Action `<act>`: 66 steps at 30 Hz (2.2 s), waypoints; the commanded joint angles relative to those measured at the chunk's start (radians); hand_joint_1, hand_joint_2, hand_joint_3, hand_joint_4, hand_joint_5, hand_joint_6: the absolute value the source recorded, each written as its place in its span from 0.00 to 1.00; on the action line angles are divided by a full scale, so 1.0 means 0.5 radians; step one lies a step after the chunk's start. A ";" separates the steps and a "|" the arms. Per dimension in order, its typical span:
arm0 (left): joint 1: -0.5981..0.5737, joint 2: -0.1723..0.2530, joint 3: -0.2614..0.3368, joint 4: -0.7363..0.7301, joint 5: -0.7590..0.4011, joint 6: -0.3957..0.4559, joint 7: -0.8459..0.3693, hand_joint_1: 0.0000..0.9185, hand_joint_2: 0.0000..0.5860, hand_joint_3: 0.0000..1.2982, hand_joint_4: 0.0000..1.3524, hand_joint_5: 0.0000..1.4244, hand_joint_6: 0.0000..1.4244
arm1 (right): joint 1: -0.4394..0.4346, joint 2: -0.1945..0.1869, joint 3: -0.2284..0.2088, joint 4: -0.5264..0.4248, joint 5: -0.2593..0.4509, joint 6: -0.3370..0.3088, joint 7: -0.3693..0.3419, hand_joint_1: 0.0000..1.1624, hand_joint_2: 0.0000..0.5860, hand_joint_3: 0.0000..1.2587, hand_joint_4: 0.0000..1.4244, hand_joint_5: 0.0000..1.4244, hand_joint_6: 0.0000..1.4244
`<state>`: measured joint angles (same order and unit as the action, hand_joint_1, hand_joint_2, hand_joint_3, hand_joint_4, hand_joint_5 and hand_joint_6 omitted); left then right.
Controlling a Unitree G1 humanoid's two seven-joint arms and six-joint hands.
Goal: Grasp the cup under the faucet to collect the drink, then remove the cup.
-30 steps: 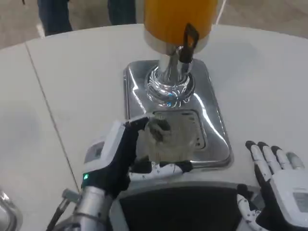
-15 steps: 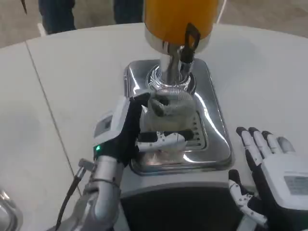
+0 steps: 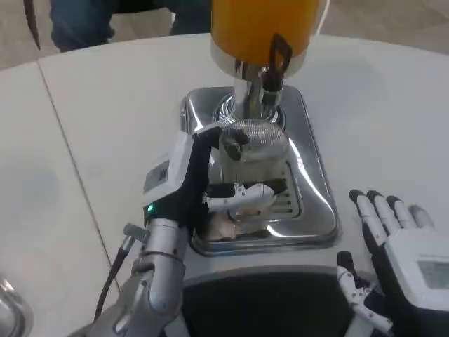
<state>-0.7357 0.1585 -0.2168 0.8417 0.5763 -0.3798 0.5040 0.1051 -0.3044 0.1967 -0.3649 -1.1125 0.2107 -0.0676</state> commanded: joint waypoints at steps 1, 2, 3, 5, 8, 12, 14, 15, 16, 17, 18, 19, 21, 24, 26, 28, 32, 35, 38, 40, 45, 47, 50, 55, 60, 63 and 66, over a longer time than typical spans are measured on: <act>-0.022 0.015 -0.056 0.001 0.044 -0.056 0.103 0.69 0.10 0.85 0.84 0.99 1.00 | 0.027 0.006 0.004 -0.031 -0.013 0.018 0.015 0.16 1.00 0.02 0.00 0.00 0.01; -0.021 0.017 -0.060 0.004 0.046 -0.056 0.110 0.67 0.11 0.80 0.84 0.98 1.00 | 0.026 0.007 0.005 -0.030 -0.012 0.018 0.016 0.16 1.00 0.02 0.00 0.00 0.01; -0.022 0.019 -0.064 0.008 0.043 -0.056 0.113 0.64 0.12 0.71 0.80 0.92 1.00 | 0.026 0.008 0.007 -0.028 -0.010 0.019 0.017 0.16 1.00 0.02 0.00 0.00 0.01; -0.025 0.040 -0.083 0.029 0.038 -0.084 0.090 0.56 0.12 0.49 0.59 0.75 0.88 | 0.017 0.011 0.007 -0.018 0.000 0.022 0.020 0.16 1.00 0.02 0.00 0.00 0.01; -0.020 0.059 -0.091 0.046 0.026 -0.100 0.074 0.48 0.12 0.33 0.43 0.64 0.83 | 0.001 0.011 0.006 -0.011 0.007 0.024 0.023 0.16 1.00 0.02 0.00 0.00 0.01; -0.020 0.074 -0.082 0.067 0.010 -0.097 0.069 0.45 0.12 0.26 0.33 0.58 0.79 | -0.021 0.017 0.008 0.003 0.016 0.029 0.039 0.16 1.00 0.02 0.00 0.00 0.01; -0.020 0.080 -0.081 0.067 0.007 -0.105 0.069 0.45 0.11 0.24 0.30 0.57 0.77 | -0.026 0.022 0.012 0.000 0.013 0.031 0.043 0.16 1.00 0.02 0.00 0.00 0.01; -0.019 0.083 -0.081 0.067 0.006 -0.109 0.069 0.44 0.11 0.24 0.30 0.56 0.77 | -0.026 0.024 0.013 -0.002 0.013 0.029 0.039 0.16 1.00 0.02 0.00 0.00 0.01; -0.017 0.085 -0.080 0.067 0.005 -0.110 0.069 0.44 0.11 0.23 0.28 0.55 0.76 | -0.028 0.026 0.010 -0.006 0.019 0.032 0.045 0.16 1.00 0.02 0.00 0.00 0.01; -0.014 0.086 -0.079 0.065 0.007 -0.108 0.075 0.44 0.11 0.22 0.27 0.55 0.76 | -0.028 0.025 0.009 -0.010 0.020 0.028 0.046 0.16 1.00 0.02 0.00 0.00 0.01; -0.006 0.086 -0.076 0.064 0.003 -0.106 0.078 0.44 0.11 0.22 0.27 0.54 0.74 | -0.027 0.024 0.007 -0.013 0.020 0.025 0.046 0.16 1.00 0.02 0.00 0.00 0.01; 0.001 0.087 -0.074 0.062 0.002 -0.104 0.078 0.44 0.11 0.21 0.26 0.53 0.73 | -0.029 0.019 0.007 -0.014 0.013 0.025 0.053 0.16 1.00 0.02 0.00 0.00 0.01; 0.009 0.090 -0.074 0.061 0.001 -0.108 0.075 0.44 0.11 0.21 0.25 0.52 0.71 | -0.028 0.022 -0.005 -0.017 0.022 0.032 0.056 0.16 1.00 0.02 0.00 0.00 0.01; 0.020 0.101 -0.085 0.053 0.022 -0.104 0.092 0.44 0.11 0.18 0.21 0.48 0.66 | -0.023 0.025 -0.008 -0.022 0.027 0.029 0.056 0.16 1.00 0.02 0.00 0.00 0.01; 0.026 0.101 -0.086 0.054 0.023 -0.098 0.096 0.44 0.11 0.16 0.18 0.44 0.62 | -0.017 0.029 -0.006 -0.019 0.030 0.032 0.057 0.16 1.00 0.02 0.00 0.00 0.02; 0.030 0.104 -0.092 0.053 0.032 -0.095 0.103 0.44 0.10 0.14 0.15 0.40 0.55 | -0.014 0.031 -0.004 -0.015 0.028 0.033 0.052 0.16 1.00 0.02 0.00 0.00 0.02; 0.041 0.112 -0.111 0.039 0.052 -0.091 0.114 0.44 0.10 0.07 0.03 0.27 0.33 | -0.019 0.037 -0.001 -0.003 0.032 0.030 0.046 0.16 1.00 0.02 0.00 0.00 0.02; 0.047 0.121 -0.106 0.031 0.037 -0.100 0.096 0.44 0.10 0.04 0.00 0.19 0.21 | -0.025 0.038 0.004 0.004 0.034 0.024 0.044 0.16 1.00 0.02 0.00 0.00 0.02; 0.051 0.132 -0.106 0.021 0.034 -0.102 0.086 0.44 0.10 0.02 0.00 0.17 0.18 | -0.034 0.042 0.006 0.009 0.036 0.027 0.051 0.16 1.00 0.02 0.00 0.00 0.02; 0.065 0.144 -0.108 0.000 0.039 -0.097 0.084 0.44 0.10 0.01 0.00 0.15 0.17 | -0.034 0.041 0.004 0.004 0.042 0.024 0.052 0.16 1.00 0.02 0.00 0.00 0.02; 0.083 0.183 -0.137 -0.049 0.081 -0.057 0.061 0.43 0.09 0.00 0.00 0.07 0.07 | -0.021 0.036 0.007 -0.024 0.042 0.021 0.063 0.16 1.00 0.02 0.00 0.00 0.02; 0.099 0.204 -0.159 -0.075 0.091 -0.040 0.034 0.42 0.08 0.00 0.00 0.04 0.04 | -0.017 0.039 0.008 -0.026 0.040 0.022 0.058 0.16 1.00 0.02 0.00 0.00 0.02; 0.148 0.233 -0.179 -0.140 0.094 -0.017 -0.004 0.41 0.08 0.00 0.00 0.01 0.01 | -0.015 0.043 0.019 -0.030 0.040 0.019 0.065 0.16 1.00 0.02 0.00 0.00 0.02; 0.204 0.249 -0.170 -0.222 0.099 0.042 -0.047 0.41 0.08 0.00 0.00 0.00 0.00 | -0.021 0.054 0.032 -0.028 0.040 0.019 0.060 0.16 1.00 0.02 0.00 0.00 0.02; 0.224 0.244 -0.176 -0.295 0.131 0.143 -0.054 0.38 0.08 0.00 0.00 0.00 0.00 | -0.008 0.055 0.030 -0.030 0.038 0.018 0.059 0.15 1.00 0.02 0.00 0.00 0.02; 0.229 0.222 -0.183 -0.345 0.154 0.224 -0.060 0.36 0.07 0.00 0.00 0.00 0.00 | 0.000 0.057 0.029 -0.040 0.039 0.017 0.059 0.15 1.00 0.02 0.00 0.00 0.02; 0.227 0.196 -0.192 -0.399 0.163 0.283 -0.061 0.34 0.07 0.00 0.00 0.00 0.00 | -0.001 0.057 0.031 -0.042 0.035 0.018 0.062 0.15 1.00 0.02 0.00 0.00 0.02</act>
<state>-0.6357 0.2722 -0.2985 0.6763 0.6419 -0.2664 0.4807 0.0940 -0.2759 0.2117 -0.3679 -1.0984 0.2196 -0.0395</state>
